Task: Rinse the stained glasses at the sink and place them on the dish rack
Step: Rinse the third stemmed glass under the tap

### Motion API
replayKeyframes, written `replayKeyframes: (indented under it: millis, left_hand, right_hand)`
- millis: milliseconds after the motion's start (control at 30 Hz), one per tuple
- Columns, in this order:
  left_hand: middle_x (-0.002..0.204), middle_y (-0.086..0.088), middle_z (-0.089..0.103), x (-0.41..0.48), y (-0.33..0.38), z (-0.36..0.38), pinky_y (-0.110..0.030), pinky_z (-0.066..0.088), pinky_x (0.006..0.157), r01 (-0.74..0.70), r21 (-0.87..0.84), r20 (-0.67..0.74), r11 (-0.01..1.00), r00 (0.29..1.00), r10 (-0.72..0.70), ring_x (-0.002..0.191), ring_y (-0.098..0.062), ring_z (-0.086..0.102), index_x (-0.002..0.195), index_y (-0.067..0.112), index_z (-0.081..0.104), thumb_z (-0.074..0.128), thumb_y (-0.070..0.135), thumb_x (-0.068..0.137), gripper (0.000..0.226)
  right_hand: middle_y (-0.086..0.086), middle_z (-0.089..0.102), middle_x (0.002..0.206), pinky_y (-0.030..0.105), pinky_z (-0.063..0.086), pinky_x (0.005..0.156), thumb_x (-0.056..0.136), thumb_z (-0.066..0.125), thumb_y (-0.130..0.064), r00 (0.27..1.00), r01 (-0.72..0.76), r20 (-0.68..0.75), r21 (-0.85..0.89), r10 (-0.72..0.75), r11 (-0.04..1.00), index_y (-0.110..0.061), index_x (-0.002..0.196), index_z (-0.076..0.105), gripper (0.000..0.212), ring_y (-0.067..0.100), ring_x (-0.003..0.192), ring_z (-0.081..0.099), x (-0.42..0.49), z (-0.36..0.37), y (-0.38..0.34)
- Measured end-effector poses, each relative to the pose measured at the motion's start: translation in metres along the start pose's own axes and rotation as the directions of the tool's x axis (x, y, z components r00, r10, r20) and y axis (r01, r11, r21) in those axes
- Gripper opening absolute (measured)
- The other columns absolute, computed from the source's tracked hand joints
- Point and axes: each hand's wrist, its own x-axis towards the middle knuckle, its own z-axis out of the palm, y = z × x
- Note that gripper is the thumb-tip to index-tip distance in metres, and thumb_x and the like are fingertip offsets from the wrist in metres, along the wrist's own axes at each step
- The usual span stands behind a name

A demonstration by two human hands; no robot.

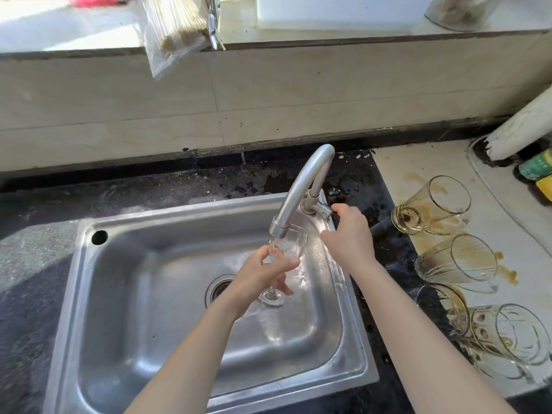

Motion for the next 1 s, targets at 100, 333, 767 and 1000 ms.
replayKeyframes:
  millis: [100, 333, 767, 1000]
  left_hand:
    - [0.076, -0.006, 0.07, -0.008, -0.004, -0.005, -0.037, 0.045, 0.087, -0.001, 0.089, -0.055, 0.996, 0.998, 0.006, 0.072, -0.024, 0.072, 0.091, 0.018, 0.05, 0.078, 0.038, 0.066, 0.043]
    - [0.08, -0.004, 0.075, -0.017, -0.01, -0.014, -0.03, 0.039, 0.069, 0.044, 0.222, -0.115, 0.974, 0.993, -0.019, 0.075, -0.014, 0.071, 0.091, 0.02, 0.046, 0.081, 0.046, 0.057, 0.056]
    - [0.072, -0.003, 0.067, -0.02, -0.008, -0.013, -0.027, 0.038, 0.061, 0.117, 0.214, -0.189, 0.97, 0.979, -0.076, 0.067, -0.014, 0.068, 0.093, 0.018, 0.047, 0.082, 0.036, 0.071, 0.045]
    - [0.067, -0.002, 0.053, -0.027, 0.0, -0.021, -0.024, 0.035, 0.052, 0.351, 0.4, -0.283, 0.846, 0.926, -0.25, 0.052, -0.014, 0.047, 0.075, 0.016, 0.046, 0.072, 0.046, 0.079, 0.04]
  right_hand:
    - [0.008, 0.054, 0.126, 0.043, 0.043, 0.094, 0.092, 0.054, -0.019, 0.996, 0.054, 0.076, -0.174, -0.041, 0.983, -0.009, 0.127, 0.048, 0.037, 0.028, 0.12, 0.044, 0.013, 0.01, -0.002]
    - [0.007, 0.059, 0.114, 0.036, 0.04, 0.086, 0.098, 0.044, -0.016, 0.985, 0.163, 0.03, -0.45, -0.168, 0.878, -0.011, 0.111, 0.058, 0.02, 0.025, 0.11, 0.049, 0.027, 0.016, -0.001]
    - [0.016, 0.062, 0.113, 0.033, 0.041, 0.073, 0.098, 0.044, -0.019, 0.988, 0.003, 0.148, -0.223, 0.031, 0.975, -0.009, 0.114, 0.063, 0.026, 0.034, 0.102, 0.059, 0.054, -0.004, -0.001]
    - [0.011, 0.036, 0.146, 0.042, 0.036, 0.099, 0.09, 0.049, -0.01, 0.989, 0.148, 0.045, -0.36, -0.142, 0.921, -0.01, 0.139, 0.039, 0.049, 0.03, 0.132, 0.031, 0.018, 0.008, -0.002]
